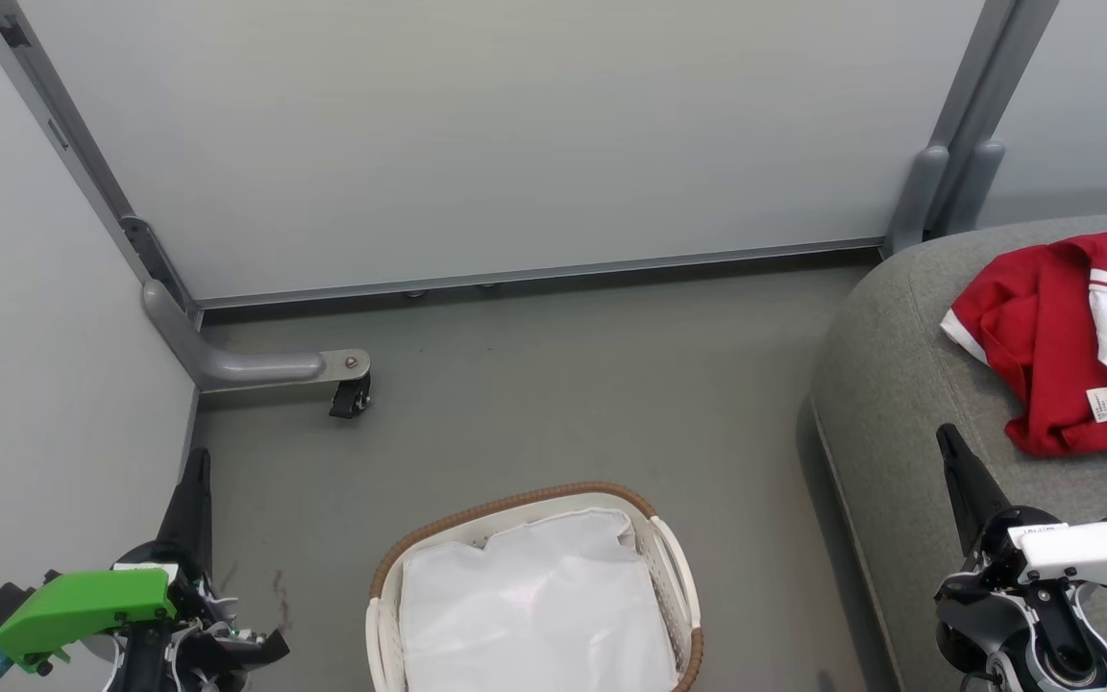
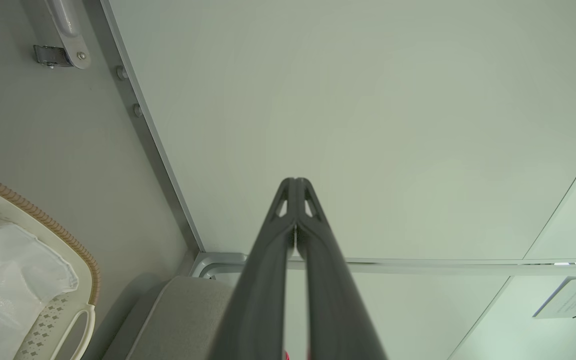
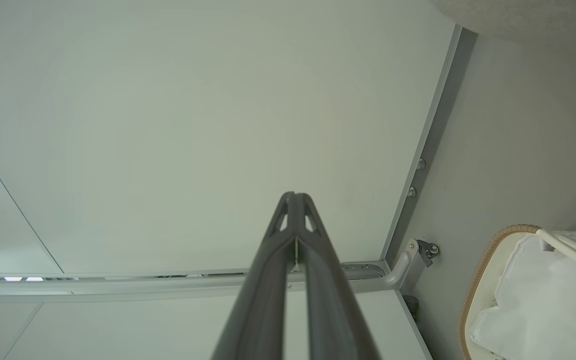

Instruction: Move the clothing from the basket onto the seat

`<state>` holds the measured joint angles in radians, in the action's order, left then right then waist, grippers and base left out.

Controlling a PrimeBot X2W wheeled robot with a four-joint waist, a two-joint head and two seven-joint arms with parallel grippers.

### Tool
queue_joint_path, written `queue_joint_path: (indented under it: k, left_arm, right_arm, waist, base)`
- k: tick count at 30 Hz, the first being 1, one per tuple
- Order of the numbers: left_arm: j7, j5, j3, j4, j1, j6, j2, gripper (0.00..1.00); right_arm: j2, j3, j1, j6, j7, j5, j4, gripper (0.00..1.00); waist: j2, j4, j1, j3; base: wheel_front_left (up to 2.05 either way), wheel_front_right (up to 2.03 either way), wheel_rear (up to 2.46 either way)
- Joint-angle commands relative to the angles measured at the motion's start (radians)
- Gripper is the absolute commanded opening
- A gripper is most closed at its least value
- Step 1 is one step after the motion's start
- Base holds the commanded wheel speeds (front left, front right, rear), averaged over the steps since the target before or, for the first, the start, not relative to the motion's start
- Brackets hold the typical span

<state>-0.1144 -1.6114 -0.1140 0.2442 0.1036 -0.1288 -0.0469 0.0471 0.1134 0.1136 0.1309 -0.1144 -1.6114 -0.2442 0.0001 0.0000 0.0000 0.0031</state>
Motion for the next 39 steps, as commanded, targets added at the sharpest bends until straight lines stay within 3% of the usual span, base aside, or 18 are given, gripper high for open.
queue_joint_path:
  k: [1, 39]
  left_arm:
    - [-0.003, -0.003, -0.002, 0.0, 0.01, -0.004, -0.006, 0.0]
    - [-0.003, -0.003, -0.002, 0.0, 0.01, -0.003, -0.006, 0.0]
  right_arm:
    - [0.006, 0.002, -0.011, 0.0, -0.003, -0.003, 0.003, 0.0]
    - [0.006, 0.002, -0.011, 0.0, -0.003, -0.003, 0.003, 0.0]
  waist:
    - [-0.0001, 0.0, 0.0, 0.0]
    - [-0.0001, 0.0, 0.0, 0.0]
  base:
    - [0.0, 0.0, 0.0]
    - [0.0, 0.0, 0.0]
